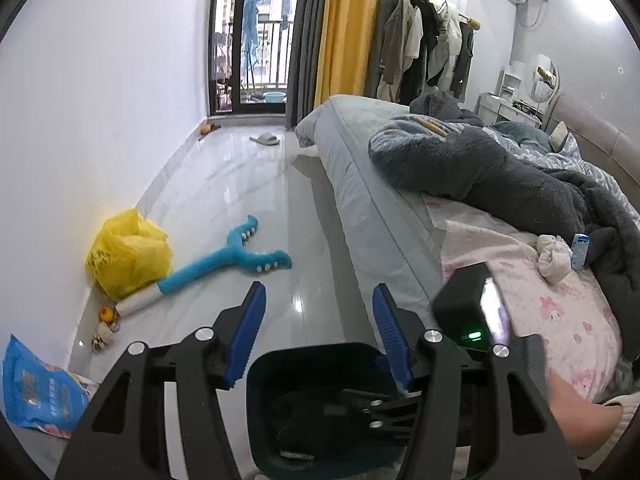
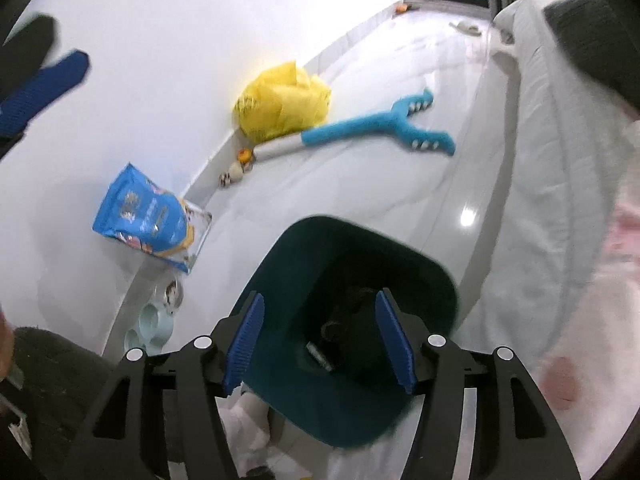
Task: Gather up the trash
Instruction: 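Move both tools back over the bed toward the tissue and tissue pack, then close the left gripper on the white tissue while the right gripper grasps the blue tissue pack, then carry the tissue and tissue pack over the teal bin with both tools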
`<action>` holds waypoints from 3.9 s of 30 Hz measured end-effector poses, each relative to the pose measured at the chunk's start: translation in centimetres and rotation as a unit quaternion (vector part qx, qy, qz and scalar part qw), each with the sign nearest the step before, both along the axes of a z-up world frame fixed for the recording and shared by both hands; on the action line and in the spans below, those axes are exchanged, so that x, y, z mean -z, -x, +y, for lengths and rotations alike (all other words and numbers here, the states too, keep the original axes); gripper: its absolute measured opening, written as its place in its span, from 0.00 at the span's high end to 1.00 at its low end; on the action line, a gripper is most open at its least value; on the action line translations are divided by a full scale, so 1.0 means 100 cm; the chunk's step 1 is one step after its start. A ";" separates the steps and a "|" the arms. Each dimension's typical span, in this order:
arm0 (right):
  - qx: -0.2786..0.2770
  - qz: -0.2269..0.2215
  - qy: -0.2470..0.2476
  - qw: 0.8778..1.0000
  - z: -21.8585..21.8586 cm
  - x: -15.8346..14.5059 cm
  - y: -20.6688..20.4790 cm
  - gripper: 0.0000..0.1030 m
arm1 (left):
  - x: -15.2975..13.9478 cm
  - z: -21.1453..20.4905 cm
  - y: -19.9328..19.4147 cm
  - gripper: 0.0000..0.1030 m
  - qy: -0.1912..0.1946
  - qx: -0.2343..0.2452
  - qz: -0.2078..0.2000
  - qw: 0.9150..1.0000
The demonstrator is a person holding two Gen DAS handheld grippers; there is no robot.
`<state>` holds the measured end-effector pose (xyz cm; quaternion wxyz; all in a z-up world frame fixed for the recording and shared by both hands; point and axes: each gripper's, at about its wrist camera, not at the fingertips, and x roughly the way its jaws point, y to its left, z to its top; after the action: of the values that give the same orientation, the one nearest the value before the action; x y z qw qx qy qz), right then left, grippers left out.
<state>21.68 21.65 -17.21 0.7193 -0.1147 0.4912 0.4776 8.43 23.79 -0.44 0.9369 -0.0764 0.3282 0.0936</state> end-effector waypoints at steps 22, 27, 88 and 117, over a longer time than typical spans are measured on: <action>0.116 -0.113 -0.050 0.986 -0.155 -0.062 -0.053 0.34 | -0.012 -0.094 -0.055 0.24 0.036 0.062 -0.031 0.997; 0.149 -0.129 -0.055 0.979 -0.195 -0.070 -0.064 0.33 | -0.011 -0.120 -0.069 0.21 0.044 0.082 -0.034 0.995; 0.405 -0.167 0.024 0.899 -0.435 -0.041 -0.193 0.26 | 0.092 -0.308 -0.220 0.56 0.086 0.300 0.075 0.947; 0.399 -0.182 0.000 0.899 -0.396 -0.071 -0.149 0.49 | 0.044 -0.250 -0.152 0.57 0.076 0.236 0.034 0.968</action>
<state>36.57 -17.91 -10.13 0.9262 0.0060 0.3567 0.1217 23.58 -1.22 -4.79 0.9123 -0.0643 0.3743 -0.1530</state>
